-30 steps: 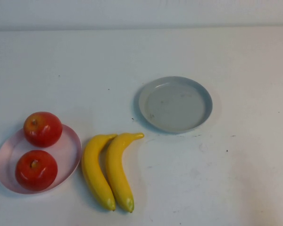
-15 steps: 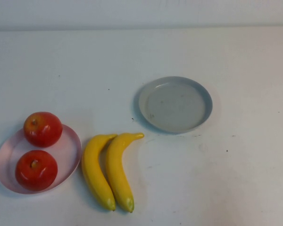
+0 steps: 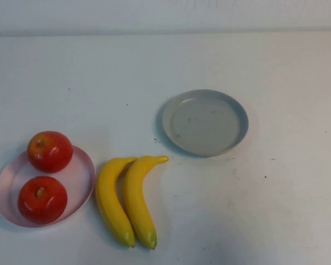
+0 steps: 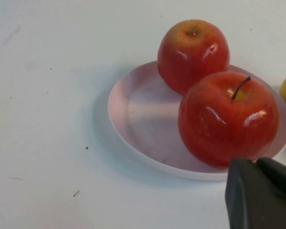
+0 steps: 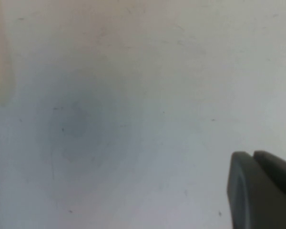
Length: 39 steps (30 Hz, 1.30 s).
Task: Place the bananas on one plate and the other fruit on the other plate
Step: Put another type of fruit in the right plate
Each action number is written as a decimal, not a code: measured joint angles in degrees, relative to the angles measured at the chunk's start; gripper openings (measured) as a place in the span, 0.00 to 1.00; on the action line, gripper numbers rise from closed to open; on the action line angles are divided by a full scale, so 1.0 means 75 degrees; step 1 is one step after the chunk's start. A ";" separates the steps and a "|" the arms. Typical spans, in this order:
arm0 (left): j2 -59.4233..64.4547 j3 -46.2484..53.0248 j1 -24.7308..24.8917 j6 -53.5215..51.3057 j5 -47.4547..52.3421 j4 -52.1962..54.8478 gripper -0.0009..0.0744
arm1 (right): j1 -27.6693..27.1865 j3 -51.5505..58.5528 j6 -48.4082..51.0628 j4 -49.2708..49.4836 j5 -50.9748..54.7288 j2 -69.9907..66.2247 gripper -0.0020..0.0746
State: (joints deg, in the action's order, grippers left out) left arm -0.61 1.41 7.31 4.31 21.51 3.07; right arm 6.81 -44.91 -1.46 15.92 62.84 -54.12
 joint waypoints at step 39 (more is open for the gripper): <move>0.0000 0.0000 0.0000 -0.0018 0.0000 0.0000 0.01 | 0.5423 -0.8756 -0.1907 -0.0991 0.0240 -0.9666 0.63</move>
State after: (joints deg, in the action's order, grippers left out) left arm -0.61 1.41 7.31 4.17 21.51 3.07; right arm 47.49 -110.58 -15.76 8.49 64.64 -126.62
